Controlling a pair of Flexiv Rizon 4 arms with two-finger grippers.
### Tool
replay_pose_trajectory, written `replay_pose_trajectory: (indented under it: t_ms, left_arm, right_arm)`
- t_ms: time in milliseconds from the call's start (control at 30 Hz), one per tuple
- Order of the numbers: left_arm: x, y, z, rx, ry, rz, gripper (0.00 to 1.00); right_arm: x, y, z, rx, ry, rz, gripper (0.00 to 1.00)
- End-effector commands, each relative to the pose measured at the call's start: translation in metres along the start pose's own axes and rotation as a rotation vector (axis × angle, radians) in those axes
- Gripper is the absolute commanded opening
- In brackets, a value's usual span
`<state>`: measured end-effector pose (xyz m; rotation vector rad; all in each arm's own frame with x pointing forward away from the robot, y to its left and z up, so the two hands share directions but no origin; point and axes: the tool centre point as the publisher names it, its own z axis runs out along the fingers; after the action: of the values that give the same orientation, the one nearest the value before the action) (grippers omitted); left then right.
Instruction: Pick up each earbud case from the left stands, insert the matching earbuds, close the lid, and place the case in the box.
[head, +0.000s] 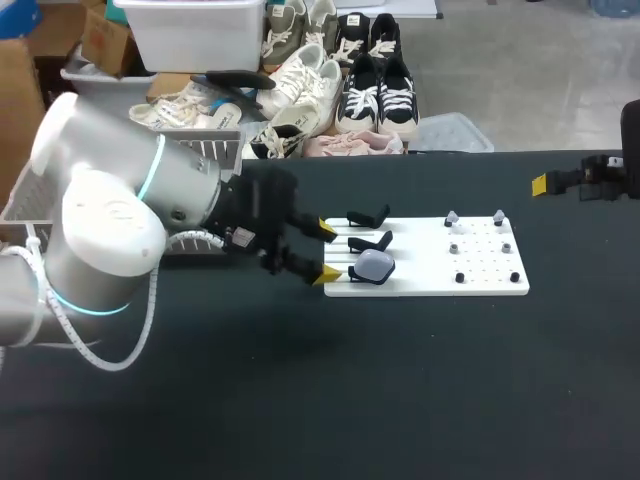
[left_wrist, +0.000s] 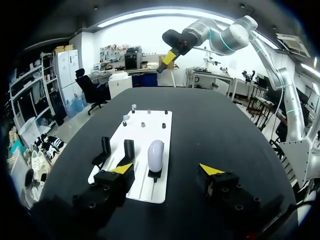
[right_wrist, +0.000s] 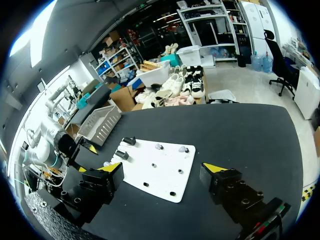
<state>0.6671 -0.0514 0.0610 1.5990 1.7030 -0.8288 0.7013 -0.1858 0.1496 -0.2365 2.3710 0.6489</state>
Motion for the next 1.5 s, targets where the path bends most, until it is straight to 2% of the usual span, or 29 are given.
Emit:
replay_pose_trajectory:
  t_ms: [33, 167, 467, 533, 867, 1033, 1233, 1333, 1500]
  left_arm:
    - [0.003, 0.007, 0.009, 0.013, -0.004, 0.003, 0.8]
    - [0.004, 0.009, 0.015, 0.02, -0.004, 0.0, 0.75]
    - [0.007, 0.014, 0.025, 0.031, -0.008, 0.001, 0.81]
    - [0.007, 0.015, 0.029, 0.033, -0.008, 0.002, 0.85]
    - [0.006, 0.02, 0.04, 0.039, -0.031, -0.004, 0.73]
    - [0.004, 0.02, 0.04, 0.042, -0.051, -0.006, 0.73]
    - [0.003, 0.018, 0.039, 0.06, -0.065, -0.006, 0.65]
    - [0.005, 0.017, 0.042, 0.066, -0.067, -0.006, 0.58]
    - [0.006, 0.016, 0.047, 0.074, -0.073, -0.001, 0.59]
  right_arm:
    - [0.0, -0.001, 0.0, -0.006, 0.001, -0.001, 1.0]
    - [0.0, -0.001, 0.0, -0.006, 0.001, -0.001, 1.0]
    - [0.0, -0.001, 0.0, -0.006, 0.001, -0.001, 1.0]
    - [0.0, -0.001, 0.0, -0.006, 0.001, -0.001, 1.0]
    - [0.0, -0.001, 0.0, -0.006, 0.001, -0.001, 1.0]
    - [0.0, -0.001, 0.0, -0.006, 0.001, -0.001, 1.0]
    - [0.0, -0.001, 0.0, -0.006, 0.001, -0.001, 1.0]
    - [0.0, -0.001, 0.0, -0.006, 0.001, -0.001, 1.0]
    - [0.0, -0.001, 0.0, -0.006, 0.001, -0.001, 1.0]
